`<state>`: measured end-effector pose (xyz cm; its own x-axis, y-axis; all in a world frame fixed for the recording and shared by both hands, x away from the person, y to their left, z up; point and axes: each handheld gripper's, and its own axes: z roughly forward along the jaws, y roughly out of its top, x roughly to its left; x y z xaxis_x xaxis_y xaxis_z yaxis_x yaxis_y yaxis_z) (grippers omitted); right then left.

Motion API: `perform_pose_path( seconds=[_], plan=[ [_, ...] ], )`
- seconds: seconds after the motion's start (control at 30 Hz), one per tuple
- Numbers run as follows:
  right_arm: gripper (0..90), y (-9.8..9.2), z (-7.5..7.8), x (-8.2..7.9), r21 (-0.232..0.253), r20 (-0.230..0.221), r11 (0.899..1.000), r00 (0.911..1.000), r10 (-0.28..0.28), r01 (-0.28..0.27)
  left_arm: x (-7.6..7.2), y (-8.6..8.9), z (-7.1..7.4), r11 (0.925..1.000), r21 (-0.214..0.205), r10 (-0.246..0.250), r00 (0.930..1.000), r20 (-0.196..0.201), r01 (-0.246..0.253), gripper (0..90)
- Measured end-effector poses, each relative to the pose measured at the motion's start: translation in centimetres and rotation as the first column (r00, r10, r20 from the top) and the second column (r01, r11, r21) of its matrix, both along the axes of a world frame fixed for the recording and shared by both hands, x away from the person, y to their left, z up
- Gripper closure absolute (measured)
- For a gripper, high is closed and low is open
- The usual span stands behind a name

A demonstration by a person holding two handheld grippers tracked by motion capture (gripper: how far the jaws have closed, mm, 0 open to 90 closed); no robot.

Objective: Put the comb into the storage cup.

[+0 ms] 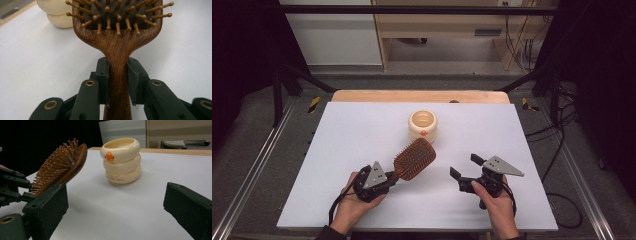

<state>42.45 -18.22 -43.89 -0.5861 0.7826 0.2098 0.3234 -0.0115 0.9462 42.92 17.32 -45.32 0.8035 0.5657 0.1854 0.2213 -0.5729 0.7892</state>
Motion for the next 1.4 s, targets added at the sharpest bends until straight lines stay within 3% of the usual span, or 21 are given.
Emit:
perform_pose_path(
  seconds=[0.53, 0.87, 1.2, 1.4],
  plan=[
    [6.3, 1.5, 0.1, -0.1, 0.031, -0.034, 0.999, 0.9991, 0.025, -0.024, 0.0, 0.5, 0.0, 0.9951, -0.093, 0.034, 0.9994, 0.005, -0.034, 72.6],
    [6.2, 1.9, -0.1, 0.0, 0.031, -0.058, 0.999, 0.9974, 0.043, -0.041, 0.1, 0.0, -0.2, 0.9924, -0.119, 0.034, 0.9994, 0.001, -0.033, 72.7],
    [6.1, 2.9, 0.2, -0.1, 0.034, -0.064, 0.997, 0.9953, 0.072, -0.070, 0.1, 0.8, 0.1, 0.9858, -0.158, 0.059, 0.9983, 0.004, -0.058, 72.6],
    [6.2, 3.5, 0.9, 0.0, 0.049, -0.062, 0.995, 0.9942, 0.088, -0.085, 0.1, 1.5, 0.7, 0.9828, -0.171, 0.075, 0.9968, 0.029, -0.069, 72.6]
  ],
)
